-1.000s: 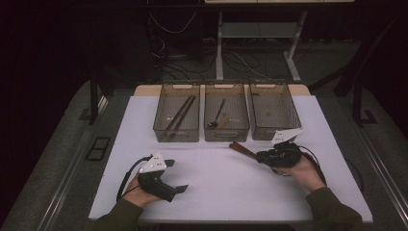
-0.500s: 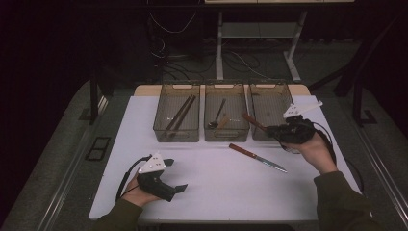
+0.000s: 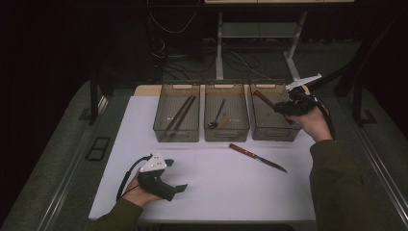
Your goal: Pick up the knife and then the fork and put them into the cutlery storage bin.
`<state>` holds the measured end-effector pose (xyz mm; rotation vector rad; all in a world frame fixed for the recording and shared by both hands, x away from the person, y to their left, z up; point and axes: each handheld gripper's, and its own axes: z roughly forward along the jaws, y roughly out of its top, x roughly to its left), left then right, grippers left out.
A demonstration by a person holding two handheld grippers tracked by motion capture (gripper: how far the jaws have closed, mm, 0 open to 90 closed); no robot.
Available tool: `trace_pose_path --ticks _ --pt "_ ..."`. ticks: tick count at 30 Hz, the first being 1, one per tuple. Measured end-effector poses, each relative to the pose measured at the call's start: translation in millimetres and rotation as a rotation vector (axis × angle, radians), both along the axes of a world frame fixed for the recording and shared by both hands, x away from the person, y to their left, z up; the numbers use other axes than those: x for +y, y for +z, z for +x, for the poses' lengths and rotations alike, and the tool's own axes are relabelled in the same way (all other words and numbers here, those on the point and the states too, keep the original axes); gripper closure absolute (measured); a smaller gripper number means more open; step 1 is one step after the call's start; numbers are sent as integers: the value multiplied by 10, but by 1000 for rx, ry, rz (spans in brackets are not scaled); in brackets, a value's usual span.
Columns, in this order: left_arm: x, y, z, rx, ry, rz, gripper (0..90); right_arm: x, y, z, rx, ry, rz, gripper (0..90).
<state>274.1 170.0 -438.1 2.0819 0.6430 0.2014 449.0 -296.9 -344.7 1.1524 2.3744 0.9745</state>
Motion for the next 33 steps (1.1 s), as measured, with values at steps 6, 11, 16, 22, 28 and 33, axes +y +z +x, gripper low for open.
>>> trace_pose_path --ticks 6,11,16,22,28,33 --pt "-5 3 -2 -2 -1 -4 0 -8 -119 238 54 -42 -34 779" --pt "-3 7 -3 -5 -3 -11 0 -15 -205 357 84 -60 -37 778" --pt "1 15 -4 -9 -5 -14 0 -11 -303 447 110 -83 -42 780" --pt "2 13 -4 -10 -8 -15 0 9 -342 478 105 -78 -22 891" --pt "1 14 -7 -11 -7 -12 0 -12 -333 421 78 -94 -8 717" --pt "4 11 -5 -7 -4 -11 0 -58 -257 297 47 -96 41 541"
